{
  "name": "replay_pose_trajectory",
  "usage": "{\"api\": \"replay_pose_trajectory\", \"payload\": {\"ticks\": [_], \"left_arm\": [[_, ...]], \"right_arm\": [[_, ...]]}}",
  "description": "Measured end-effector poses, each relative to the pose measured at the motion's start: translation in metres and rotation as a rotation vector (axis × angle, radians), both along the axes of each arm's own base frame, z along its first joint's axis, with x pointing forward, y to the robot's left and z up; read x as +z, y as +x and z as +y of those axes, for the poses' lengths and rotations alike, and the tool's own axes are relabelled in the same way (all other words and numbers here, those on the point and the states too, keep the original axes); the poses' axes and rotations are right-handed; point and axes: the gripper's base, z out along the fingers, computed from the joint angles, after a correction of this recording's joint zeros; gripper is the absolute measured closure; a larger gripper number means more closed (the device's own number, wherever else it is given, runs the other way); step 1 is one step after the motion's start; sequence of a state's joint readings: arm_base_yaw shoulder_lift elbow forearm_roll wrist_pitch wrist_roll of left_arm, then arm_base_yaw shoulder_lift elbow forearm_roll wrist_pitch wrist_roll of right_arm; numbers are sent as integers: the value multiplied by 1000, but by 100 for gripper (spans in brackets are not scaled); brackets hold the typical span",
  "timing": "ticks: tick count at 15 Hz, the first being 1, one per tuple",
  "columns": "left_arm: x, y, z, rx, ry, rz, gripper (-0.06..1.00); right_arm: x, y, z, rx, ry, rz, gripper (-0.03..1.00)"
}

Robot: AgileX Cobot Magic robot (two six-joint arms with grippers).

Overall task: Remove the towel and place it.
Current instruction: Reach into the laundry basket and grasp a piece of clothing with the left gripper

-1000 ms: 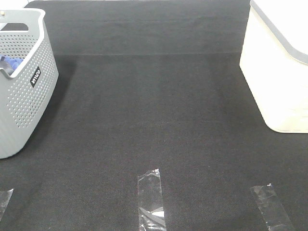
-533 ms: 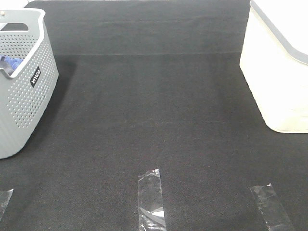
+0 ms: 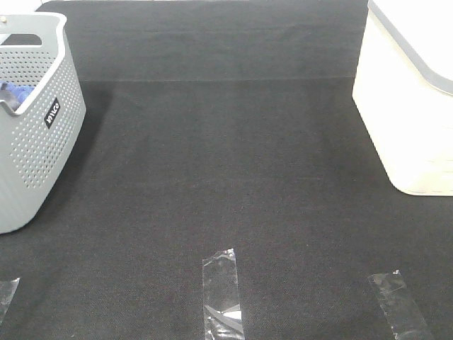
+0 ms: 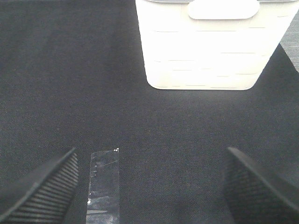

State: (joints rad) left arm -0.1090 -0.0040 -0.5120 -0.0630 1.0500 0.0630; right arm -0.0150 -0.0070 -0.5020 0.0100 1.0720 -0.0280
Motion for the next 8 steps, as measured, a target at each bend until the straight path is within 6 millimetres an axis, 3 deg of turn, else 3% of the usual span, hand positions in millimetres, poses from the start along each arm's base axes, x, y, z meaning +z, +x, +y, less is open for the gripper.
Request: {"api": "replay_pose_trajectory", "payload": {"ticks": [8], "left_arm": [[0,0,0,0,0,0,28]], "right_arm": [[0,0,0,0,0,0,19]]}}
